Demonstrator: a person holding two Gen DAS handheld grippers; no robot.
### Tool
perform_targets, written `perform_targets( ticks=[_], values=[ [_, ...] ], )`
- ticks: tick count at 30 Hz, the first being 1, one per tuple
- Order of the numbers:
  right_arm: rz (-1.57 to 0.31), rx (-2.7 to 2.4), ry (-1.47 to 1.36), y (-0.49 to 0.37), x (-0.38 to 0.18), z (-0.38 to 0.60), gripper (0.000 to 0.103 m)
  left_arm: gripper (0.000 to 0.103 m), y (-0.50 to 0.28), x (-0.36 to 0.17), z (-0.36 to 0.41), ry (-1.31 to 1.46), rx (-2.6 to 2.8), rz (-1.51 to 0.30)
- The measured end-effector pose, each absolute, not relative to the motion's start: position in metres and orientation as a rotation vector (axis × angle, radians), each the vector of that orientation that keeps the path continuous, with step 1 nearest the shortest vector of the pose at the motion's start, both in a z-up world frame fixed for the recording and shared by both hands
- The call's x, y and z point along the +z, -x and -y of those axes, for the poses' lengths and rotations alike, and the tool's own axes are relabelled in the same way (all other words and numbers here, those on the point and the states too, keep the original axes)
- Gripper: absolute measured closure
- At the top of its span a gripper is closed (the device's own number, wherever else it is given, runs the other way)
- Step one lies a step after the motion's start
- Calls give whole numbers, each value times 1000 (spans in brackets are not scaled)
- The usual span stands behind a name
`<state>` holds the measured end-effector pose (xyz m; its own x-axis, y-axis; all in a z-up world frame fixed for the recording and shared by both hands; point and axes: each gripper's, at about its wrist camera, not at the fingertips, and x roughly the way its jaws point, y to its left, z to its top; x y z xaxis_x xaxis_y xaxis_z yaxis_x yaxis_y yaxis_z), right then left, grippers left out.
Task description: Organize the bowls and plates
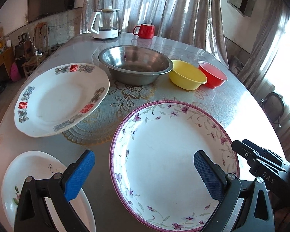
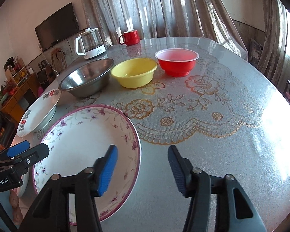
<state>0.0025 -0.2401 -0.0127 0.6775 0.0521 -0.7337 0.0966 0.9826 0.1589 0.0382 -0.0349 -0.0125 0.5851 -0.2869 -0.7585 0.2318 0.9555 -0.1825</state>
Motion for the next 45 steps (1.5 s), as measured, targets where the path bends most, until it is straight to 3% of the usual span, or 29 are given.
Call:
perform_targets(
  ticks=[3, 6, 9, 11, 16, 45],
  values=[
    [-864, 20, -208, -5, -19, 244, 67, 3, -43, -15, 33, 59, -289, -909],
    [-906, 90, -227, -7, -27, 242, 67, 21, -49, -19, 32, 52, -292, -936],
    [-934, 136, -233, -8, -36, 239, 67, 28, -56, -25, 29, 54, -291, -967],
    [-928, 147, -214, -8, -37, 237, 67, 39, -60, -31, 28, 63, -307, -1001],
    [-926, 184, -192, -9, -37, 236, 69, 48, -61, -39, 27, 54, -336, -1038],
    [-915, 178, -208, -22, -36, 283, 69, 51, -81, -37, 85, 100, -309, -1026]
  ],
)
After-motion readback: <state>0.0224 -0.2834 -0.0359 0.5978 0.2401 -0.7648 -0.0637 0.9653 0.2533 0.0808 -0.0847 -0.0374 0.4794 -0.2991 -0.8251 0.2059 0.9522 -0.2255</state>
